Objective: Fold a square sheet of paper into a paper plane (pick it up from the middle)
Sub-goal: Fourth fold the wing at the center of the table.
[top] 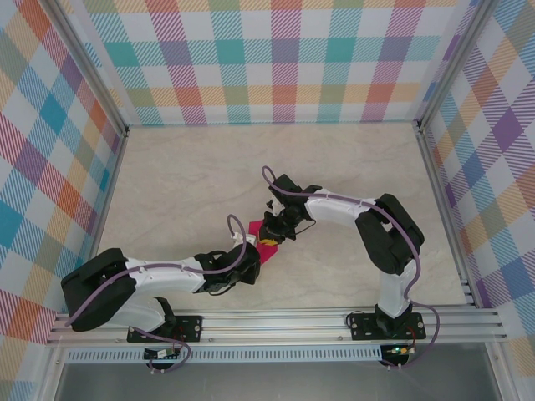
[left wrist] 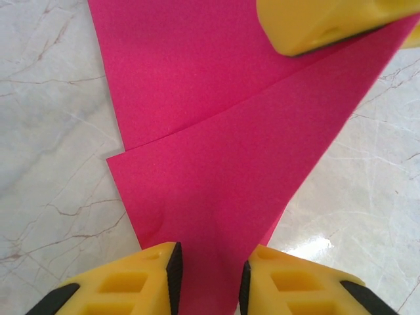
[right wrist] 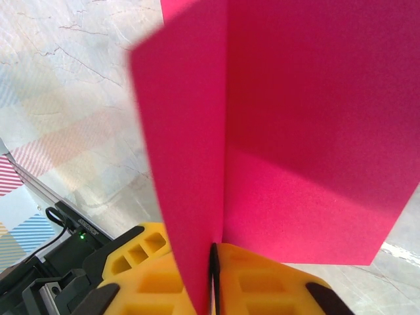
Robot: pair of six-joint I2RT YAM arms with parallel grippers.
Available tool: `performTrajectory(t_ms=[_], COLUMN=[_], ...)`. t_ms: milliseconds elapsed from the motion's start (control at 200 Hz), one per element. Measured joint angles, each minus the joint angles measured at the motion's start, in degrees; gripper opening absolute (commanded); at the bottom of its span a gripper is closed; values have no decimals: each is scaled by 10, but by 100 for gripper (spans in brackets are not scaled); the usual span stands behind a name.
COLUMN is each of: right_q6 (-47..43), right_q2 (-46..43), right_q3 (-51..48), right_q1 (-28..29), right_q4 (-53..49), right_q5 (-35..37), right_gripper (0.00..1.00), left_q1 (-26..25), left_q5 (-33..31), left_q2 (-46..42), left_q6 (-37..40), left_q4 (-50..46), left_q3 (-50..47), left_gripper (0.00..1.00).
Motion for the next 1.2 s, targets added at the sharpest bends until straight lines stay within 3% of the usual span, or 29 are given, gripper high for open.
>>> performTrajectory(t_ms=[265, 1200], right_q6=[0, 8], right_q2=[0, 0], right_q3=[0, 0], right_q1=[0, 0], right_q4=[4, 13], right_q5=[0, -13], right_gripper=[6, 5], left_q1=[-1, -16], left_q5=[2, -17], left_q2=[-26, -12], left_q6=[6, 13], left_q4=[-8, -15], left_q3=[0, 3], left_gripper=[42, 46])
